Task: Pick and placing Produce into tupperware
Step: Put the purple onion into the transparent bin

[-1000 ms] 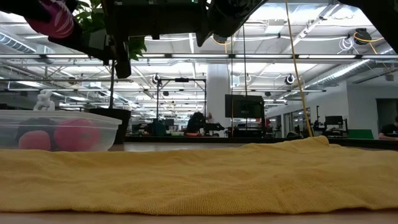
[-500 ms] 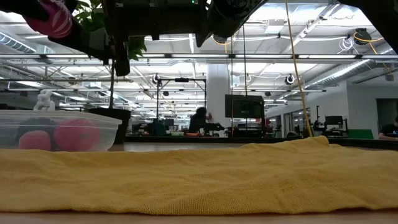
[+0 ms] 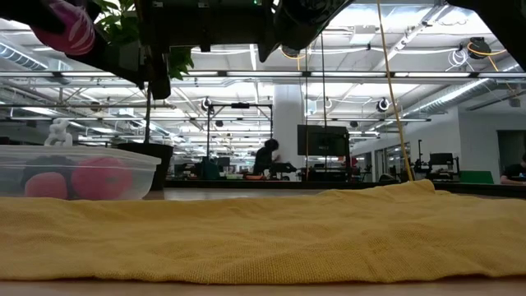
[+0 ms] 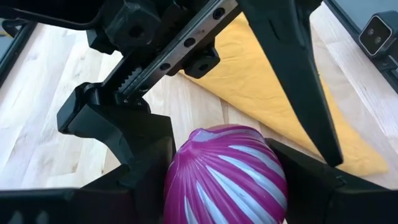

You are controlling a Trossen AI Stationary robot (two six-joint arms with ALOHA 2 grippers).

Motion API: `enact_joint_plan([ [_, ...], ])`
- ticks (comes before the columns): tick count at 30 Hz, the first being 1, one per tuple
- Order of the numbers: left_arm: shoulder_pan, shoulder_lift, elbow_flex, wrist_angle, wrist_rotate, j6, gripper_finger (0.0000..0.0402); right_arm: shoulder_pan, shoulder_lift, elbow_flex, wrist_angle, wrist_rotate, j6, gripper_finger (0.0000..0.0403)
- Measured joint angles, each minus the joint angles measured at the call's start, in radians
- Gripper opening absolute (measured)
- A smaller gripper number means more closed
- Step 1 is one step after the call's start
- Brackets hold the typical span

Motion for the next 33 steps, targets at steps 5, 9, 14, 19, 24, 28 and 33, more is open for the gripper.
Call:
enact_joint_plan([
  [5,0.001,0.000,-0.001,-0.010,-0.010,-0.004,0.0250,-0.010,0.000,0.000,-0.005,-0.006,0.017,0.0354],
  [9,0.000,0.000,-0.001,-0.012,-0.011,0.000,0.0250,-0.016,0.000,0.000,-0.014,-0.011,0.025,0.0354],
  [14,0.000,0.000,-0.002,-0.010,-0.007,-0.001,0.0250,-0.016,0.000,0.002,-0.037,-0.015,0.023,0.0354],
  [19,0.000,0.001,-0.003,-0.012,-0.006,-0.002,0.0250,-0.016,-0.002,0.002,-0.074,-0.015,0.022,0.0354],
  [24,0.000,0.001,-0.003,-0.011,-0.011,-0.001,0.0250,-0.016,-0.002,0.002,-0.079,-0.015,0.001,0.0354],
  [28,0.000,0.001,-0.003,-0.020,-0.015,-0.005,0.0250,-0.020,-0.002,0.002,-0.107,-0.015,-0.010,0.0354],
  [33,0.000,0.000,-0.003,-0.029,-0.027,-0.005,0.0250,-0.035,-0.002,0.002,-0.142,-0.019,-0.021,0.0354],
])
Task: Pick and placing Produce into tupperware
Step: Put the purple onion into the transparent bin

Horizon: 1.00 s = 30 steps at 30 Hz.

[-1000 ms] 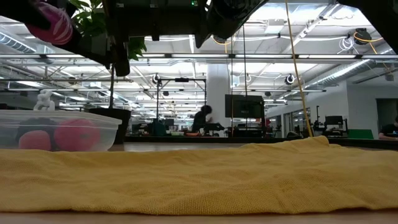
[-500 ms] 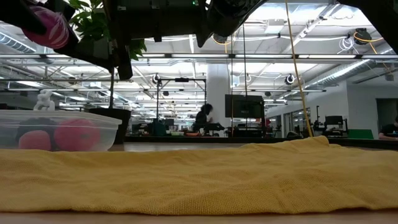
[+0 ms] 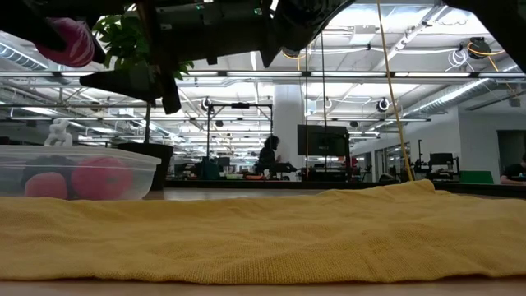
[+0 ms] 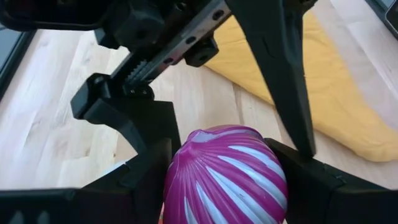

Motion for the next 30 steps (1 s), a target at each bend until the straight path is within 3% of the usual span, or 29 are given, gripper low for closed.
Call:
enact_joint_plan([
  [6,0.000,0.000,0.000,-0.037,-0.006,-0.036,0.0250,-0.018,-0.018,-0.001,-0.021,-0.052,-0.026,0.0354],
  [20,0.000,-0.001,0.002,-0.080,-0.014,-0.084,0.0250,-0.012,-0.163,-0.011,-0.348,-0.052,-0.252,0.0354],
  [30,0.016,-0.001,-0.026,-0.122,-0.034,-0.206,0.0250,-0.013,-0.270,-0.011,-0.557,-0.049,-0.305,0.0354],
])
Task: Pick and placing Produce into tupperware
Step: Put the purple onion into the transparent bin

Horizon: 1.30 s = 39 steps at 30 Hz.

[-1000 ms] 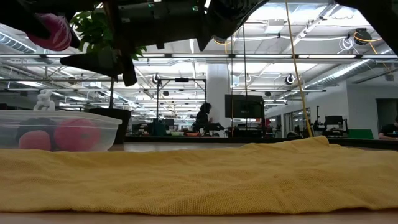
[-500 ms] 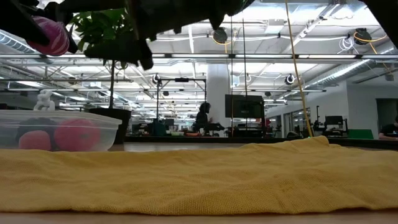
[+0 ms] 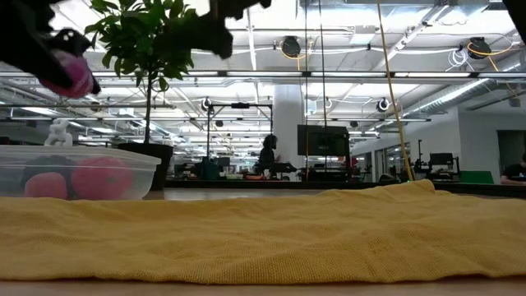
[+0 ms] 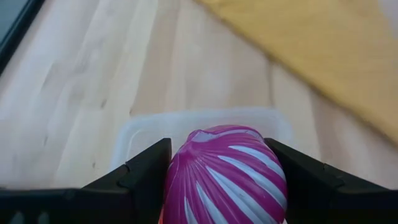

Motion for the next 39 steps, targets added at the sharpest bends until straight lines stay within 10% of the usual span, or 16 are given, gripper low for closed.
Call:
enact_joint_plan([
  [39,0.451,0.192,-0.144,0.321,0.318,-0.047,0.0250,0.014,-0.114,0.000,-0.071,0.006,-0.052,0.0354],
])
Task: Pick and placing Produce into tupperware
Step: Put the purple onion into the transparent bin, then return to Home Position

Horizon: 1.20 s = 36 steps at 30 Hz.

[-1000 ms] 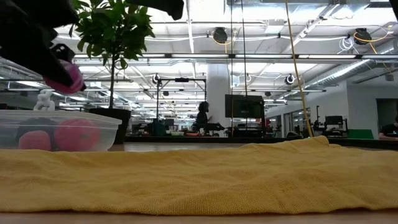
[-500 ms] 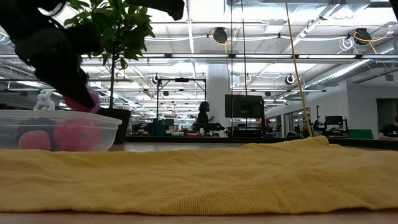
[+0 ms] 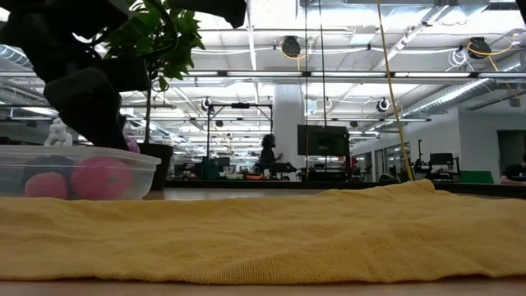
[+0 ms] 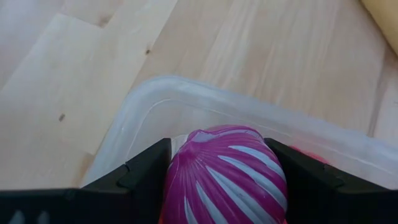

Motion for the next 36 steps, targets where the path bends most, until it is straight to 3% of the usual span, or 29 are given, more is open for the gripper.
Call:
enact_joint_plan([
  [13,0.000,0.000,0.000,-0.005,0.031,0.004,0.0253,0.013,0.000,0.000,0.000,0.000,-0.007,0.0354],
  [25,0.000,-0.032,0.000,-0.010,0.045,0.019,0.0319,0.013,0.000,0.000,-0.005,0.000,-0.007,0.0354],
  [31,-0.025,-0.198,0.021,-0.090,0.115,0.057,0.0324,0.013,0.000,0.000,-0.013,-0.001,-0.007,0.0354],
  [36,-0.144,-0.391,0.103,-0.176,0.118,0.058,0.0326,0.013,0.000,0.000,-0.028,-0.001,-0.007,0.0354],
])
